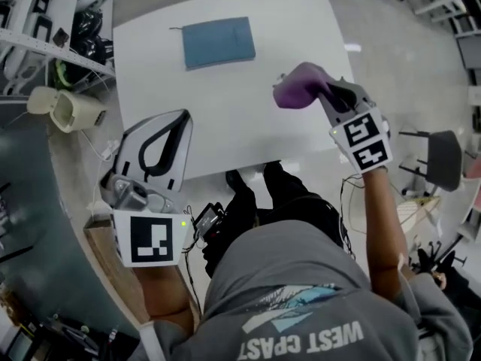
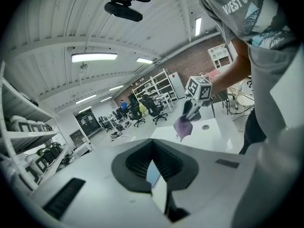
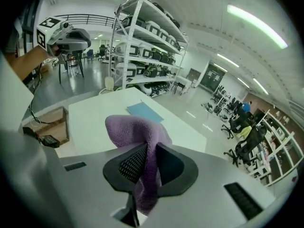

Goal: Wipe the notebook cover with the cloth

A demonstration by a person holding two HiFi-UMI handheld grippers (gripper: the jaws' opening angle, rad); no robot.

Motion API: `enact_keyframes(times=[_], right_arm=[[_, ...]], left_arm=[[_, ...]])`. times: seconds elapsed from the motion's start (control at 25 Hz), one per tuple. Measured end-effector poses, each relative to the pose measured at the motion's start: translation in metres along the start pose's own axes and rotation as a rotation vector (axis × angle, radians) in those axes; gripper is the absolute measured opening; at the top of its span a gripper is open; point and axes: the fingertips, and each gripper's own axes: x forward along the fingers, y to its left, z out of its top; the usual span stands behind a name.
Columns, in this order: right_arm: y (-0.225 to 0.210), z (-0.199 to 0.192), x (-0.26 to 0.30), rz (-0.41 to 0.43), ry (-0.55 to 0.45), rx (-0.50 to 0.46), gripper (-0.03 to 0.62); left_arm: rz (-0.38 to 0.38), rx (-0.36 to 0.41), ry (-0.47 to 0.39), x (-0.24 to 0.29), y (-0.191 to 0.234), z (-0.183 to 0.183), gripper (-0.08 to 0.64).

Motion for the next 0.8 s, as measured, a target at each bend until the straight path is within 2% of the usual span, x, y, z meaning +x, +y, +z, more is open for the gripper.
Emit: enact_keyframes(times=[0.2, 0.4, 0.6, 0.8], right_arm=[[0.014, 0.056, -0.006, -0.027, -0.07, -0.061, 0.075], [0.026, 0.099, 0.003, -0.012, -0.12, -0.101, 0.075], [0.033, 0.125, 0.034, 0.039, -0.152, -0.134, 0.075], [0.054, 0.147, 0.099, 0.141, -0.17, -0.195, 0.075]], left_arm=[[0.068, 0.003, -0.015, -0.038, 0.025, -0.003, 0.0], [0.119, 0.001, -0.003, -0.063, 0.044, -0.008, 0.0], [0.156, -0.009, 0.047, -0.064, 0.058, -0.022, 0.0], [0.176, -0.052, 0.148, -0.06, 0.063, -0.051, 0.0]])
